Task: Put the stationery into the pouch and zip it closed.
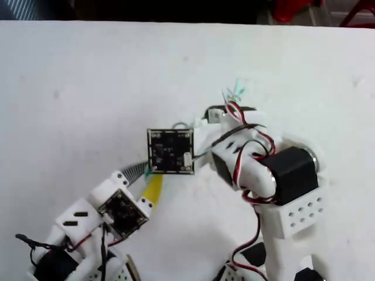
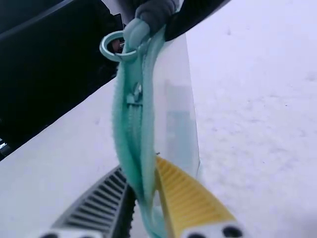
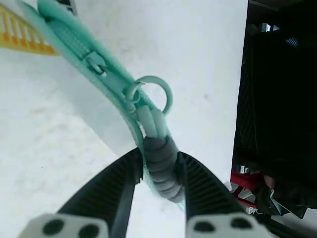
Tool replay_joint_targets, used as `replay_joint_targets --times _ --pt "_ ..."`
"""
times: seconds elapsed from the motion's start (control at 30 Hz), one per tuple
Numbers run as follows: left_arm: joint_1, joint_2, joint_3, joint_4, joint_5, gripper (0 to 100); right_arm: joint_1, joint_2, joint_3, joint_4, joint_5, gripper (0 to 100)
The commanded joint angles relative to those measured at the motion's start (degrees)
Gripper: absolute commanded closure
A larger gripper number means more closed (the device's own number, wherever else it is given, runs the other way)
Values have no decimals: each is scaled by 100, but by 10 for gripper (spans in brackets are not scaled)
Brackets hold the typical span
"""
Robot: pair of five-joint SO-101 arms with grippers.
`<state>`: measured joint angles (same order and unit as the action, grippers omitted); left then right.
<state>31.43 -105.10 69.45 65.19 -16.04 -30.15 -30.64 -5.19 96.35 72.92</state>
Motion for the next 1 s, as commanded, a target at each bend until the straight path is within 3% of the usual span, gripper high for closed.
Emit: replay_joint_targets --times 0.0,0.17,0.27,0.53,0.63,0.73,0.97 --pt "40 13 -220 -26 0 952 -145 22 0 -400 -756 981" --pt "-189 13 -229 -26 1521 782 -356 22 -211 -831 -1908 981" --pt "-576 13 -185 -281 2092 743 -681 31 -97 -813 -2330 981" --pt "-637 22 123 -985 2092 765 -1481 -48 18 -866 -3473 981" --pt "-637 22 413 -1336 2057 884 -1481 -268 -9 -1024 -3543 981" --pt "-593 22 448 -1495 1424 985 -1490 -479 0 -1042 -3640 981" --pt "-312 22 457 -1363 1363 978 -1490 -602 211 -1077 -4088 981"
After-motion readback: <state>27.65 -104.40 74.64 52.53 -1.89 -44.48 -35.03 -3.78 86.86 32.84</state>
